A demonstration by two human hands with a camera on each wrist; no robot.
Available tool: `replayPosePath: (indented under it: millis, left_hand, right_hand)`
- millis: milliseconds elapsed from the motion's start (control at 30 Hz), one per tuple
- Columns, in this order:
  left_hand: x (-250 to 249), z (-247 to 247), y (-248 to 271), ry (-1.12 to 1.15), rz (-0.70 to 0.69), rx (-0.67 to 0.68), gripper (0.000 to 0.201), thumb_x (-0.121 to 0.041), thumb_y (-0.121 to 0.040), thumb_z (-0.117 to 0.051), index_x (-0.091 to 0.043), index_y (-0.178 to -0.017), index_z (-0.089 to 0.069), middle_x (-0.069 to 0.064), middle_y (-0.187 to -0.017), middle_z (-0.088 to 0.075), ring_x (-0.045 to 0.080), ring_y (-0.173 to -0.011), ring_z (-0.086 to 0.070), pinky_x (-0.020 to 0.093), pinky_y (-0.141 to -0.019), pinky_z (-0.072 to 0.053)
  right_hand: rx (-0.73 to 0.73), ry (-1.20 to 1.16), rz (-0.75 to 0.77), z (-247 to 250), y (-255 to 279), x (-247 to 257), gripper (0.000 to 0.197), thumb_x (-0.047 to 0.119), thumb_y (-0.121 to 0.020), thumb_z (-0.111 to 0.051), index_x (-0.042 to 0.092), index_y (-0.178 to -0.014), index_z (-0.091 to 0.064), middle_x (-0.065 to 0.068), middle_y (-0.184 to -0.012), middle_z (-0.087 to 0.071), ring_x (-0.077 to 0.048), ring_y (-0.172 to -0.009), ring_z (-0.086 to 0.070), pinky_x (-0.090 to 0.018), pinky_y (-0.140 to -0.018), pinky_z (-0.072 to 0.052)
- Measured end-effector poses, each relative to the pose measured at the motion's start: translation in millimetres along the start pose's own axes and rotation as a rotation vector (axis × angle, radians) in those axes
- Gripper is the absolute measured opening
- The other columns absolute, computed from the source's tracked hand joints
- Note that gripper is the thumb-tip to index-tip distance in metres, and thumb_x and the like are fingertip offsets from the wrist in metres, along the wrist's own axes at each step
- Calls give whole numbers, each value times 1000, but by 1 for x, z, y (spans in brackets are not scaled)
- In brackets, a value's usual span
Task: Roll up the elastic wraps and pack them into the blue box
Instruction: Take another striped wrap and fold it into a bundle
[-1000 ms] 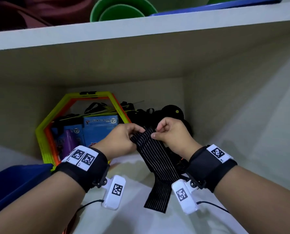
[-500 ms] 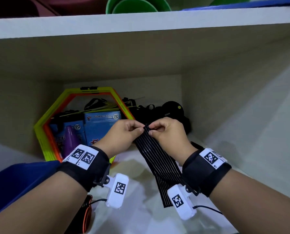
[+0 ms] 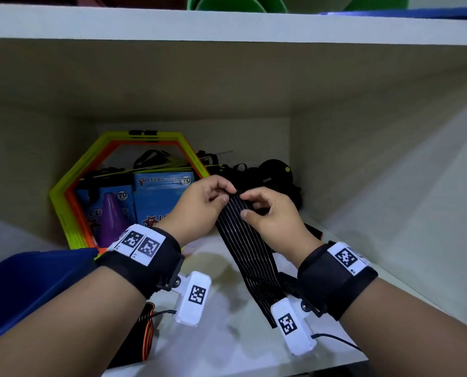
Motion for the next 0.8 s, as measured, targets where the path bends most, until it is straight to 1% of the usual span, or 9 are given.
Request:
replayPosePath:
  millis: [33, 100, 167, 267, 367, 500, 567, 667, 800]
  left_hand:
    - [-1, 1, 1, 11, -4, -20, 26, 1, -99, -52, -22, -95, -65, -4, -79, -66, 2, -68, -59, 15, -63, -46]
    - [-3, 4, 2, 30, -4, -61, 23, -2, -100, -52, -20, -95, -66, -3, -81, -68, 2, -70, -60, 16, -61, -47]
    - [-4, 5, 5, 99, 5, -112, 19, -7, -100, -53, -22, -98, -65, 1, -86, -69, 6, -75, -63, 19, -65, -50]
    - [-4, 2, 11, 342, 56, -152, 21, -7, -99, -55, -26, -107, -56, 10, -95, -67, 20, -82, -63, 35, -72, -52]
    - [-9, -8, 20, 458, 45, -116, 30, 2, -99, -50, -25, -113, -47, 13, -103, -65, 21, -86, -63, 34, -72, -53]
    - [-22, -15, 27, 272, -17, -103, 28, 5, -96, -51, -18, -110, -59, 5, -115, -65, 13, -107, -62, 29, -93, -49]
    - [-23, -15, 25, 320, 48, -110, 36, 11, -91, -49, -16, -113, -60, 9, -113, -65, 19, -100, -64, 35, -88, -51]
    - [-25, -12, 17, 394, 111, -90, 50, 20, -86, -42, -13, -120, -56, 16, -104, -63, 25, -82, -60, 37, -69, -51]
    - [-30, -3, -4, 333, 116, -124, 54, 24, -85, -40, -9, -126, -53, 9, -98, -64, 14, -73, -64, 29, -62, -54]
  right_hand:
    - [62, -84, -25, -2, 2, 1, 33, 9, -83, -75, 28, -109, -69, 2, -100, -70, -11, -90, -68, -30, -83, -58]
    - [122, -199, -45, -2, 5, 6, 40, 0, -82, -75, 21, -115, -66, -6, -100, -72, -15, -88, -71, -31, -79, -59]
    - [86, -272, -36, 0, 6, 13, 40, -6, -82, -73, 15, -116, -65, -8, -100, -72, -13, -85, -71, -28, -78, -59]
    - [-22, -384, -32, 4, 3, 17, 40, -8, -84, -70, 11, -118, -63, -8, -103, -72, -17, -93, -72, -31, -83, -59]
    - [-56, -474, -52, 2, 0, 20, 39, -7, -88, -66, 10, -122, -60, -13, -107, -70, -23, -97, -71, -35, -85, -60]
    - [-51, -449, 17, -7, 1, 30, 39, -8, -89, -62, 12, -123, -59, -10, -110, -69, -14, -101, -70, -25, -88, -56]
    - [-82, -468, 28, -8, 1, 32, 39, -10, -89, -61, 11, -122, -57, -10, -111, -68, -13, -102, -69, -24, -88, -56]
    - [-111, -513, 12, -7, 1, 28, 32, -12, -87, -63, 8, -110, -54, -18, -109, -66, -21, -96, -69, -34, -84, -59]
    - [34, -500, -54, -9, 17, 9, 25, -11, -84, -68, 2, -103, -60, -15, -98, -71, -18, -85, -70, -37, -77, -60]
Point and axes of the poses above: each hand's wrist, its own y-axis away from the middle knuckle, its own z-axis out of the back of the hand, x = y × z, the point moved 5 cm from there along -y, towards the middle knuckle
